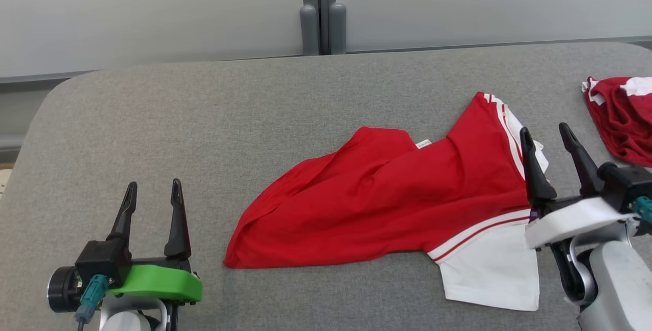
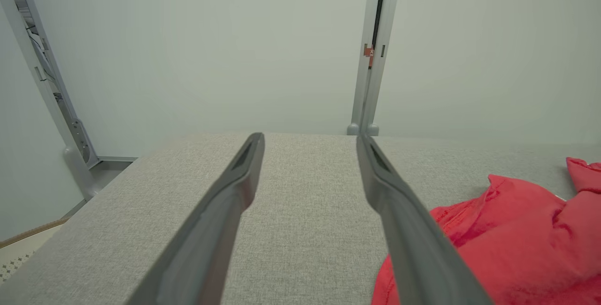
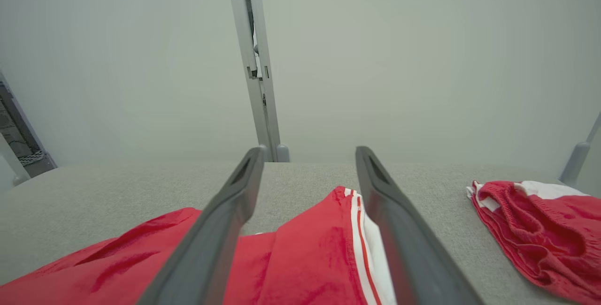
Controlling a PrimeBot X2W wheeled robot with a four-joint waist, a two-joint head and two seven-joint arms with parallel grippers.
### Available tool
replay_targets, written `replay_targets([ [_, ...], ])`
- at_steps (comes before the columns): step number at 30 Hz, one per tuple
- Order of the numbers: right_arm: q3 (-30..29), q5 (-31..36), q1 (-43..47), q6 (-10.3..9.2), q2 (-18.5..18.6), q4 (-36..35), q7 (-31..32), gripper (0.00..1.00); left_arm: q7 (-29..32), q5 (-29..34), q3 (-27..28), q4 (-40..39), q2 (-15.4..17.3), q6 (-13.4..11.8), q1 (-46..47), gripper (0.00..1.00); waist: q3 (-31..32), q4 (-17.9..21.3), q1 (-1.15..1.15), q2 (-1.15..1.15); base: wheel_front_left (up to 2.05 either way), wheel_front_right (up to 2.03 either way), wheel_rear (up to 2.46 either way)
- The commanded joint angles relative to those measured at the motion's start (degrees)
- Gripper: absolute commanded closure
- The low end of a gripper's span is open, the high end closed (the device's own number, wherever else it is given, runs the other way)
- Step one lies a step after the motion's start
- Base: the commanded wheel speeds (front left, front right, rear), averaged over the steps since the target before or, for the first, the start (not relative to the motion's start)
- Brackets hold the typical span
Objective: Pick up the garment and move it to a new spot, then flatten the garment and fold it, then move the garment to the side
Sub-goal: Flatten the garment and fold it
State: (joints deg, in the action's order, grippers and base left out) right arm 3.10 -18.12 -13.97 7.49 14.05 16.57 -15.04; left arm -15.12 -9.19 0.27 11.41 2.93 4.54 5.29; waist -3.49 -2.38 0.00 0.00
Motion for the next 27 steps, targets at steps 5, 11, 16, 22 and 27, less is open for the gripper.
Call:
replay_targets([
  [5,-0.7,1.5,6.2,0.01,-1.7,-6.2,-0.2,0.00,0.0,0.9,0.5,0.5,0.1,0.5,-1.0,0.00,1.1,1.0,0.00,0.00,0.00,0.00,0.00],
  [11,-1.6,2.8,11.4,0.01,-3.5,-11.1,-0.2,0.00,0.0,0.9,0.8,1.3,0.1,0.8,-1.3,0.00,2.0,1.1,0.00,0.00,0.00,0.00,0.00],
  [16,-2.4,4.1,15.4,0.01,-5.1,-14.2,0.0,0.00,0.0,0.8,1.0,2.2,0.4,0.8,-1.6,0.00,3.0,0.8,0.00,0.00,0.00,0.00,0.00],
  [22,-3.0,4.3,18.1,0.01,-6.0,-16.1,1.2,0.00,0.1,1.1,0.5,3.0,1.1,0.9,-2.3,0.00,3.9,0.4,0.00,0.00,0.00,0.00,0.00],
  [27,-2.9,5.0,19.4,0.01,-6.6,-17.0,2.2,0.00,0.8,1.0,0.1,2.8,1.5,0.7,-2.2,0.00,4.1,0.0,0.00,0.00,0.00,0.00,0.00],
])
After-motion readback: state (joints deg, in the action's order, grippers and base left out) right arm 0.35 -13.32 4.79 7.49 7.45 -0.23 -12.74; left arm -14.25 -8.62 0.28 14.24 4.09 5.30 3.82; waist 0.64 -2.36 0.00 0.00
